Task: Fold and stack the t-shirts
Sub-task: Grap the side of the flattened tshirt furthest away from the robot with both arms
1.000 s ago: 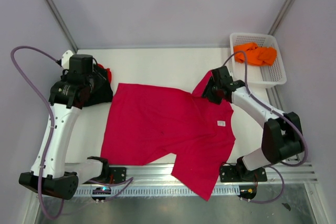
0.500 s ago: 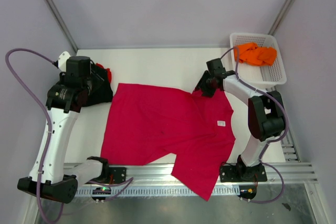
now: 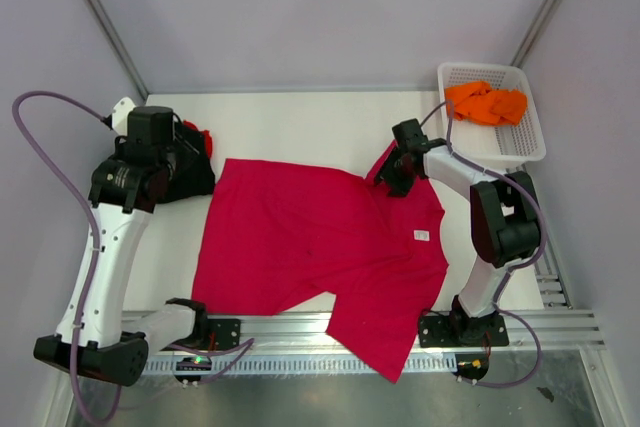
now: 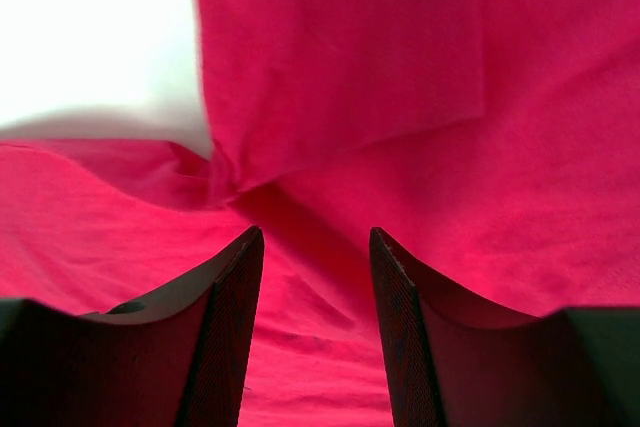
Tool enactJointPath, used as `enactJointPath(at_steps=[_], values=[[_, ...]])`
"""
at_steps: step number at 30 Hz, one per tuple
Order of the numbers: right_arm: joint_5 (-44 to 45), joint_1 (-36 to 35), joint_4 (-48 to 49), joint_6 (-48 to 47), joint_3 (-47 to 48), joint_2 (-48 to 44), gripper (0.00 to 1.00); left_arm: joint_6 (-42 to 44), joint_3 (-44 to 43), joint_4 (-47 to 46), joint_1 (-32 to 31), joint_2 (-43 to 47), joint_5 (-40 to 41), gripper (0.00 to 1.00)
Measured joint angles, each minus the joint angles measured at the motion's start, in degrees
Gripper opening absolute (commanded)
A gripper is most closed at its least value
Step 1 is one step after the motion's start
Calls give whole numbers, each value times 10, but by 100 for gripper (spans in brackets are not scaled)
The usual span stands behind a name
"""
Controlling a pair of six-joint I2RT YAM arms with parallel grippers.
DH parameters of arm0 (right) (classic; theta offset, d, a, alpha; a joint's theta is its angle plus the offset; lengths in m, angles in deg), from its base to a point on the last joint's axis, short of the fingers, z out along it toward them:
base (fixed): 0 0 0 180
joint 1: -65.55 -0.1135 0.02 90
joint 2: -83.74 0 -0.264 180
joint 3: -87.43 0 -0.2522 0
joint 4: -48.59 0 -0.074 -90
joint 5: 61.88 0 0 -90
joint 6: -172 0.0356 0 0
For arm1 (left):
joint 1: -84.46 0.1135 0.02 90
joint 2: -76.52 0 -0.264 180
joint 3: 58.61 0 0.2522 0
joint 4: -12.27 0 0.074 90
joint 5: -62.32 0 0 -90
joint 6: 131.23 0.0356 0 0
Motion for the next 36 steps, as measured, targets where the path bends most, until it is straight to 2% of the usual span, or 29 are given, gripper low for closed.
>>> enactJointPath(at_steps=[19,36], values=[[47,3,7,0,-9,5,51,2,0,0,0,-10,0,40],[80,51,19,8,-27,10,51,2,0,0,0,-10,3,40]])
